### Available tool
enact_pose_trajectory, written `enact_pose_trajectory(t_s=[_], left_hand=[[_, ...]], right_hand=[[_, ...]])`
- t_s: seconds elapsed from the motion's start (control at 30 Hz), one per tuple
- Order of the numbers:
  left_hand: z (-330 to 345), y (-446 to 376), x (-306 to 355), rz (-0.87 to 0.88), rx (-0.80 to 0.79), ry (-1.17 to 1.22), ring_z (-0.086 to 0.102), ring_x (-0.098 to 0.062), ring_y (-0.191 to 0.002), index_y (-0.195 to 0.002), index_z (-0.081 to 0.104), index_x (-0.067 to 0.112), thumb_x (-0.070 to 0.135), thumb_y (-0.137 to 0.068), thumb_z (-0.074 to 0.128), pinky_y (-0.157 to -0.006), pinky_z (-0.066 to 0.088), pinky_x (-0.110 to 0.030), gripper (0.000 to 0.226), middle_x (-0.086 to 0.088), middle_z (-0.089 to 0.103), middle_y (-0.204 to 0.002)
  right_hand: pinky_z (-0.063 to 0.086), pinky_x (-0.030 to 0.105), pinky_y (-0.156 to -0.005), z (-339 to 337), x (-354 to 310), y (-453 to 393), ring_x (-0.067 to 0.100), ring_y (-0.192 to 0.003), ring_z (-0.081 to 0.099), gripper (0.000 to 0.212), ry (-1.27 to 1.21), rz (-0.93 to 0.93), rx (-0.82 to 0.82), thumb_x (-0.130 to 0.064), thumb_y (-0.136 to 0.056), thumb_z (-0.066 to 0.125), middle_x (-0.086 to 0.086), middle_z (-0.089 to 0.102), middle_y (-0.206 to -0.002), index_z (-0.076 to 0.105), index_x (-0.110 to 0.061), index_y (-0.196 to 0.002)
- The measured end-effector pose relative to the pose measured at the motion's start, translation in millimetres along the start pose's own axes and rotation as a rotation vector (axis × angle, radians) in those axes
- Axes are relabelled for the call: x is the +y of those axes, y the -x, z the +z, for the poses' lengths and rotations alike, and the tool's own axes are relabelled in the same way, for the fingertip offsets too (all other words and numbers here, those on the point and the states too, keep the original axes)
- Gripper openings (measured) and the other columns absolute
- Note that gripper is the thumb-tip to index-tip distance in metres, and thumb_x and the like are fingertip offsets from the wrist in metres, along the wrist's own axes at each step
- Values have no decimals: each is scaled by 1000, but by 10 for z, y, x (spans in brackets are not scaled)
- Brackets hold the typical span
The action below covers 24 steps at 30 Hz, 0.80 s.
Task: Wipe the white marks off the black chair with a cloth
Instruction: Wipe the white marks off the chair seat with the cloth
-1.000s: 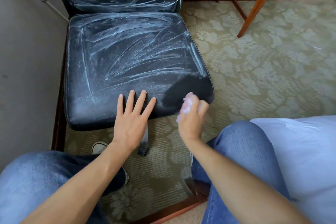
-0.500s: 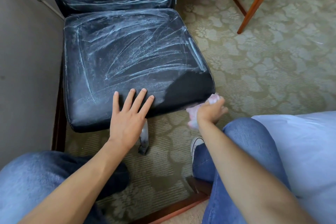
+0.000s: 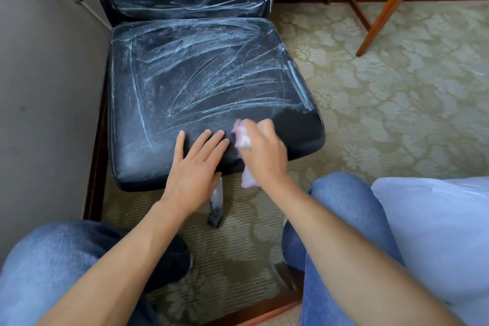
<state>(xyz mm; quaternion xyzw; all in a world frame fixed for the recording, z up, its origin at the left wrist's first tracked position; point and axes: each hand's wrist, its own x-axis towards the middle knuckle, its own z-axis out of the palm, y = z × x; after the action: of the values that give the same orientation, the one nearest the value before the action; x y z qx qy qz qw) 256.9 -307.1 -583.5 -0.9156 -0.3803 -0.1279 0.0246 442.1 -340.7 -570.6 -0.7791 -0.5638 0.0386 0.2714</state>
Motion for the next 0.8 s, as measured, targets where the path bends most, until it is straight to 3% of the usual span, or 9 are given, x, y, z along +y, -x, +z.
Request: enact_pose_trajectory(t_s=[0.13, 0.2, 0.33, 0.4, 0.5, 0.53, 0.7, 0.73, 0.8], left_hand=[[-110, 78, -133, -48, 9, 17, 31, -31, -155, -153, 49, 15, 26, -85, 82, -125, 14, -67, 76, -6, 39, -166], [-123, 105, -189, -57, 10, 17, 32, -33, -155, -153, 49, 15, 26, -85, 83, -125, 15, -67, 77, -6, 40, -165], [-98, 107, -208, -34, -1, 13, 37, -35, -152, -150, 52, 14, 24, -77, 89, -123, 20, -68, 82, -8, 44, -162], [-111, 102, -217, -42, 7, 15, 37, -35, -152, -151, 51, 15, 24, -78, 87, -123, 20, -68, 82, -8, 43, -163], [-136, 99, -248, -70, 9, 21, 36, -34, -153, -151, 51, 16, 26, -81, 86, -124, 20, -67, 79, -8, 43, -163], [-135, 96, -256, -77, 1, 26, 36, -33, -153, -151, 52, 16, 26, -81, 86, -124, 20, -67, 78, -7, 43, -163], [-97, 47, -273, -90, -23, 55, 39, -33, -150, -148, 55, 17, 23, -75, 89, -122, 23, -67, 80, -5, 46, -161], [-93, 49, -277, -95, -18, 56, 39, -33, -150, -147, 55, 18, 23, -75, 89, -122, 23, -68, 80, -5, 46, -161], [-91, 72, -280, -98, -7, 49, 39, -31, -151, -149, 55, 20, 25, -77, 88, -122, 21, -68, 79, -4, 45, -161]], right_hand=[[49, 38, -76, -199, 281, -311, 38, -87, 63, 25, -19, 415, 85, -31, -97, 60, 6, 48, -113, 64, -28, -121], [48, 38, -73, -188, 169, -241, 38, -85, 61, 27, -5, 272, -2, -30, -94, 62, 4, 46, -108, 66, -29, -120], [52, 42, -61, -95, -111, 37, 32, -74, 57, 34, 47, -280, -259, -27, -87, 70, 4, 47, -100, 68, -27, -121], [48, 37, -64, -142, -51, -93, 31, -80, 57, 33, 92, -203, -210, -26, -89, 68, 4, 47, -104, 65, -29, -122], [34, 31, -71, -243, 173, -333, 35, -90, 60, 26, 86, 272, -16, -29, -95, 61, 5, 50, -114, 65, -29, -121], [34, 31, -70, -243, 196, -341, 36, -87, 61, 26, 74, 308, 32, -28, -95, 62, 5, 49, -112, 67, -29, -120], [45, 34, -61, -142, -87, -9, 28, -76, 54, 33, 57, -212, -250, -29, -83, 62, -2, 45, -98, 68, -34, -115], [45, 32, -61, -151, -72, -37, 27, -77, 55, 33, 73, -228, -257, -31, -84, 64, -6, 47, -97, 67, -34, -117], [41, 27, -65, -187, 30, -212, 25, -84, 60, 27, 100, -17, -157, -37, -90, 62, -15, 54, -101, 66, -32, -116]])
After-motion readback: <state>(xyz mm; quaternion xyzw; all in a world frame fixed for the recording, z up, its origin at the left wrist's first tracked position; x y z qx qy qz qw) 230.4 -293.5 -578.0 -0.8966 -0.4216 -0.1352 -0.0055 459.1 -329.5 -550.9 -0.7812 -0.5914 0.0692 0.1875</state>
